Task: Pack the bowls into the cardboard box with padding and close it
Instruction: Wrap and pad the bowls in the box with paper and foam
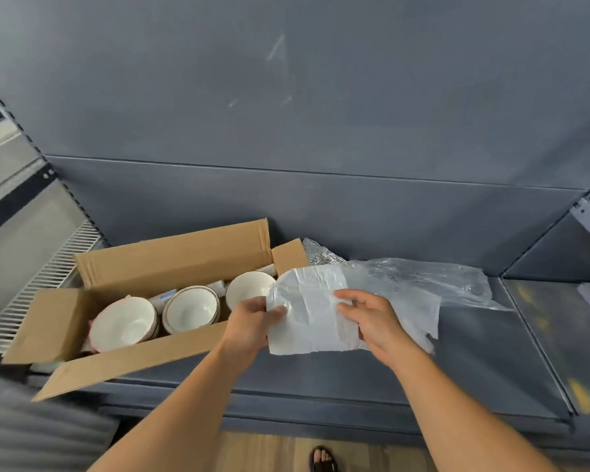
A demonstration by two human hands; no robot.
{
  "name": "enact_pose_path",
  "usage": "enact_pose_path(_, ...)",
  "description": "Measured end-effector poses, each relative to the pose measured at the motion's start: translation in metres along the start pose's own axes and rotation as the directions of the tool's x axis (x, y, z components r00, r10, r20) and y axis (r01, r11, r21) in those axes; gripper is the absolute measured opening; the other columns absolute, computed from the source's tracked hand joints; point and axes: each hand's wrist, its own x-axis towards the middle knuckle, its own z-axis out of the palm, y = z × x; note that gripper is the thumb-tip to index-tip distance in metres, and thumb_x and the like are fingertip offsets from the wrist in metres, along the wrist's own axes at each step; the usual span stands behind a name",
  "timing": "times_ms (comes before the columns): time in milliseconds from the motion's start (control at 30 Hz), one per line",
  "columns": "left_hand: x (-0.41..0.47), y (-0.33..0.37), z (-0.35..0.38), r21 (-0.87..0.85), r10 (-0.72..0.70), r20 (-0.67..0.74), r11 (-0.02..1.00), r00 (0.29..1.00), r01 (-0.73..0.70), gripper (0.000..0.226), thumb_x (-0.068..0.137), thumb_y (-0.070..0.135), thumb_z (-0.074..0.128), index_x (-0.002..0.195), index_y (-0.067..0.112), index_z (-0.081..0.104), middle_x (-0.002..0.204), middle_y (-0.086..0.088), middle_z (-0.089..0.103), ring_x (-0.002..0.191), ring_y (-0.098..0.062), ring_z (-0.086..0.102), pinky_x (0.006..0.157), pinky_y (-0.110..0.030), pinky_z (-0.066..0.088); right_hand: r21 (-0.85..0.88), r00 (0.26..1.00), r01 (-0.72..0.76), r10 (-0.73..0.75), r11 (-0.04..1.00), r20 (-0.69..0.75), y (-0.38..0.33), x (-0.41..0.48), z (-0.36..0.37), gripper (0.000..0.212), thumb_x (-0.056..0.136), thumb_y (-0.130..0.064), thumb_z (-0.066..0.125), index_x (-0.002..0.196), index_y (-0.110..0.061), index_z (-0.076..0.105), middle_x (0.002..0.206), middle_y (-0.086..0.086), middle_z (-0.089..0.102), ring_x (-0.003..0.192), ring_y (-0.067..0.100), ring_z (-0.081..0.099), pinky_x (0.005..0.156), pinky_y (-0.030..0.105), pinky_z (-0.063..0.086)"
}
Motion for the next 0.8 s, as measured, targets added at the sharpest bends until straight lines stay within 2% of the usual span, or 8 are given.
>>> enact_pose_path(100, -0.005, 0.003, -0.029, 0.028, 0.062, -0.103, 0.998, 0.993, -0.059, 0.038, 0.081, 0.007, 0.077, 0.116, 0.015, 0.065, 0.097, -0.011, 0.075, 0.089, -0.030, 0.072, 0.080, -0.053, 0.059, -0.028, 0.999, 0.005, -0.004, 1.000, 0.040, -0.005, 0.002, 0.023, 0.026, 0.088, -0.003, 0.067, 0.101, -0.025, 0.074, 0.107, -0.005, 0.068, 0.101, 0.013, 0.064, 0.082, 0.027, 0.051)
enact_pose_path(200, -0.012, 0.005, -0.052, 0.037, 0.119, -0.112, 0.993, 0.987, -0.115, 0.062, 0.082, 0.004, 0.076, 0.126, 0.041, 0.052, 0.101, -0.006, 0.072, 0.090, -0.024, 0.071, 0.068, -0.040, 0.061, -0.050, 0.997, 0.011, -0.007, 0.999, 0.082, -0.009, 0.004, 0.045, 0.028, 0.087, -0.003, 0.070, 0.099, -0.027, 0.073, 0.106, -0.002, 0.069, 0.096, 0.014, 0.067, 0.088, 0.032, 0.054)
enact_pose_path(300, -0.014, 0.004, -0.072, 0.100, 0.164, -0.115, 0.983, 0.980, -0.153, 0.044, 0.084, 0.001, 0.072, 0.113, 0.035, 0.066, 0.108, -0.005, 0.072, 0.088, -0.016, 0.070, 0.065, -0.021, 0.056, -0.132, 0.991, 0.045, -0.028, 0.990, 0.130, -0.012, 0.006, 0.064, 0.036, 0.083, 0.000, 0.073, 0.110, -0.023, 0.072, 0.115, 0.002, 0.068, 0.109, 0.018, 0.064, 0.098, 0.033, 0.051)
enact_pose_path(400, -0.016, 0.008, -0.092, 0.273, 0.205, -0.129, 0.948, 0.970, -0.164, 0.035, 0.081, 0.002, 0.075, 0.111, 0.020, 0.072, 0.107, -0.007, 0.073, 0.080, -0.008, 0.066, 0.064, -0.008, 0.049, -0.278, 0.981, 0.096, -0.045, 0.956, 0.187, -0.020, 0.006, 0.079, 0.047, 0.078, -0.002, 0.078, 0.120, -0.021, 0.069, 0.098, -0.002, 0.066, 0.092, 0.011, 0.063, 0.084, 0.020, 0.049)
enact_pose_path(500, -0.017, 0.010, -0.109, 0.401, 0.242, -0.137, 0.900, 0.961, -0.170, 0.037, 0.080, 0.004, 0.077, 0.116, 0.013, 0.070, 0.096, 0.000, 0.069, 0.077, -0.005, 0.060, 0.062, 0.000, 0.040, -0.396, 0.978, 0.166, -0.098, 0.903, 0.185, -0.026, 0.007, 0.093, 0.038, 0.079, -0.006, 0.078, 0.113, -0.022, 0.071, 0.078, 0.001, 0.057, 0.067, 0.010, 0.054, 0.061, 0.011, 0.044)
enact_pose_path(600, -0.015, 0.011, -0.122, 0.541, 0.247, -0.174, 0.833, 0.953, -0.117, 0.006, 0.085, 0.019, 0.073, 0.088, 0.023, 0.069, 0.071, 0.007, 0.060, 0.064, -0.010, 0.053, 0.057, -0.013, 0.040, -0.461, 0.974, 0.196, -0.116, 0.866, 0.196, -0.029, 0.011, 0.108, 0.019, 0.079, -0.010, 0.077, 0.096, -0.018, 0.078, 0.085, 0.007, 0.071, 0.071, 0.014, 0.059, 0.062, 0.019, 0.046)
enact_pose_path(667, -0.015, 0.010, -0.131, 0.592, 0.251, -0.197, 0.801, 0.948, -0.089, 0.013, 0.088, 0.027, 0.069, 0.081, 0.016, 0.069, 0.064, 0.006, 0.057, 0.063, -0.017, 0.051, 0.058, -0.026, 0.039, -0.477, 0.976, 0.173, -0.086, 0.862, 0.198, -0.029, 0.013, 0.115, 0.010, 0.079, -0.014, 0.078, 0.088, -0.018, 0.077, 0.087, 0.005, 0.072, 0.073, 0.013, 0.059, 0.065, 0.022, 0.045)
enact_pose_path(800, -0.015, 0.012, -0.145, 0.522, 0.202, -0.159, 0.848, 0.966, -0.092, 0.024, 0.091, 0.034, 0.063, 0.090, 0.010, 0.067, 0.088, -0.012, 0.066, 0.083, -0.027, 0.060, 0.072, -0.036, 0.046, -0.381, 0.964, 0.078, 0.028, 0.921, 0.264, -0.026, 0.018, 0.127, 0.011, 0.087, -0.015, 0.070, 0.096, -0.009, 0.067, 0.101, 0.012, 0.069, 0.091, 0.021, 0.062, 0.081, 0.035, 0.048)
